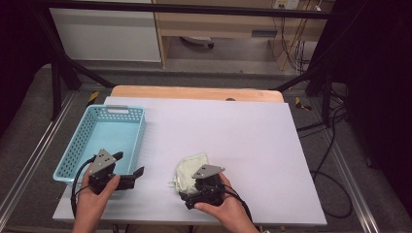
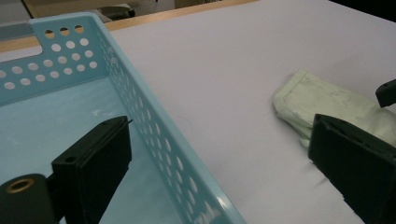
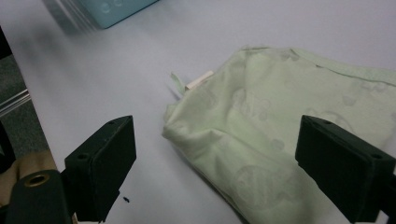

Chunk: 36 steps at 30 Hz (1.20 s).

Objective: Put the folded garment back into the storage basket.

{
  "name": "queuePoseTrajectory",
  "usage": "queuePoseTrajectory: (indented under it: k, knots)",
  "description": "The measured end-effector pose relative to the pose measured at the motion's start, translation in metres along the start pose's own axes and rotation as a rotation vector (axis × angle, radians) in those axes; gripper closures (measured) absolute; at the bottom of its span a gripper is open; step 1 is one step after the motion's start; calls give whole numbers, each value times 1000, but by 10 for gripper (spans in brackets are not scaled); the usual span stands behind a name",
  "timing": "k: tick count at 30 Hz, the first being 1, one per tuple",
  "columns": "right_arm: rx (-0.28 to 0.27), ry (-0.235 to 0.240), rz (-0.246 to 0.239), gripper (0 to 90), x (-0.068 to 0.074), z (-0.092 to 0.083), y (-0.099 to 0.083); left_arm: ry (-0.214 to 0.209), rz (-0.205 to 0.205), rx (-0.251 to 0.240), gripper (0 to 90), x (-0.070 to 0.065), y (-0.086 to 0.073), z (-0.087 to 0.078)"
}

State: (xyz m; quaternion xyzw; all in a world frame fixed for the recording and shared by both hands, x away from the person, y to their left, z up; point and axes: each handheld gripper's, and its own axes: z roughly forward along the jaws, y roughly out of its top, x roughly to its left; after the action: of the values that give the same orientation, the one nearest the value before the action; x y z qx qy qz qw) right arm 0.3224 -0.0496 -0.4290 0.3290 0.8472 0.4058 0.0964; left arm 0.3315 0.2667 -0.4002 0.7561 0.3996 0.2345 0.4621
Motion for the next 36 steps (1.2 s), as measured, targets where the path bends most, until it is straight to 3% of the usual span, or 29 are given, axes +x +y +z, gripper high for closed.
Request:
queuePoseTrajectory:
  k: [24, 29, 36]
  knots:
    - [-9, -37, 39, 138, -22, -30, -12, 8, 1, 1, 60, 0, 0, 0]
    - [-24, -62, 31, 239, -28, -35, -18, 11, 0, -1, 60, 0, 0, 0]
    - [-1, -62, 17, 428, -34, -37, -28, 12, -2, -4, 60, 0, 0, 0]
